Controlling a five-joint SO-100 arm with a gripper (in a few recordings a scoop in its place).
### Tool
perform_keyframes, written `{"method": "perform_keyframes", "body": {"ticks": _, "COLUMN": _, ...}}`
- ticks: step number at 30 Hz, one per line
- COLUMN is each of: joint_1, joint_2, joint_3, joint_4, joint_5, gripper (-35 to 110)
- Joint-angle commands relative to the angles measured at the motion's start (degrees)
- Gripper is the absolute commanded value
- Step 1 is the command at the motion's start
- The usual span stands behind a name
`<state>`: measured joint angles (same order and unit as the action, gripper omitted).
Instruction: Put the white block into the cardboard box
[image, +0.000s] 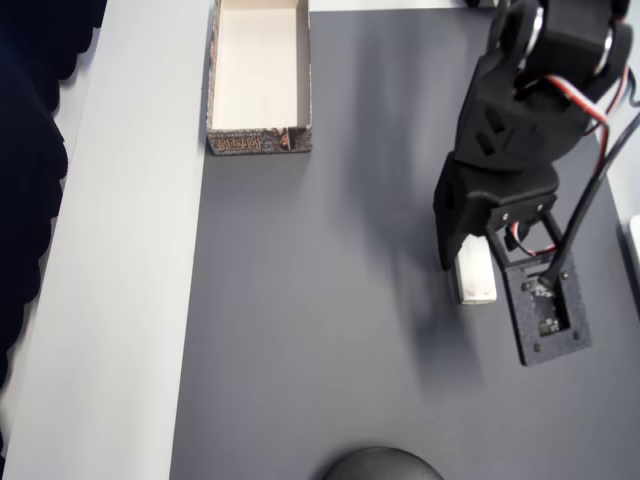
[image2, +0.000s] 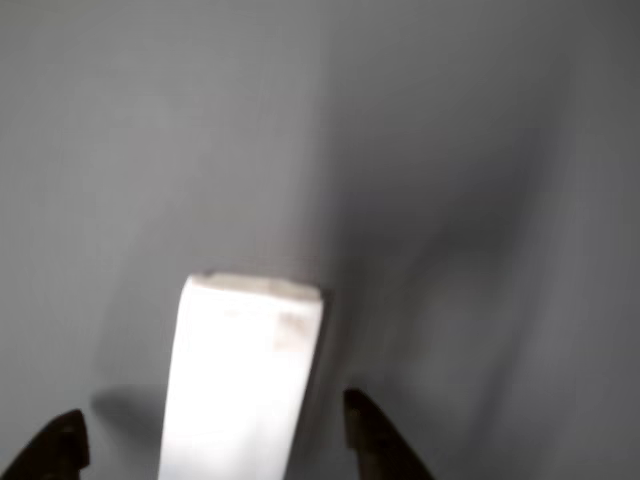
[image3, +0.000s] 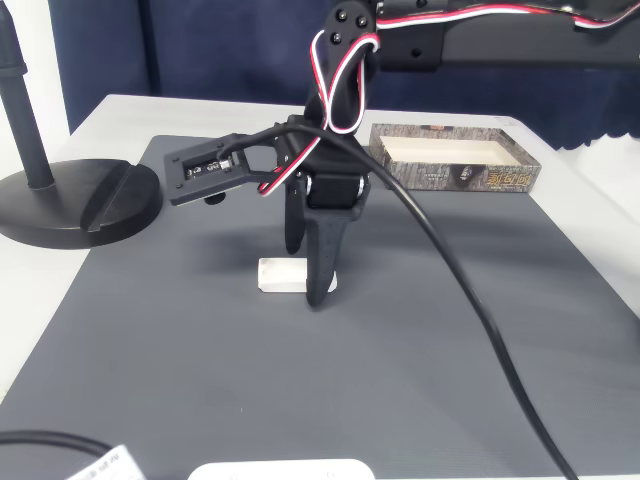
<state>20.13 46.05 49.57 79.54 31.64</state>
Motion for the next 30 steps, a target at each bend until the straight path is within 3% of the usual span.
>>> {"method": "perform_keyframes", "body": {"ticks": 1, "joint_1": -0.88, "joint_2": 0.79, "joint_3": -3.96, "joint_4": -1.14, "joint_5": 0.44, "gripper": 38}}
{"method": "perform_keyframes", "body": {"ticks": 14, "joint_1": -1.14, "joint_2": -0.26, "joint_3": -4.22, "joint_4": -0.88, "joint_5": 0.44, "gripper": 37}}
{"method": "perform_keyframes", "body": {"ticks": 30, "joint_1": -1.49, "joint_2": -0.7, "joint_3": -4.04, "joint_4": -0.7, "joint_5": 0.44, "gripper": 23}}
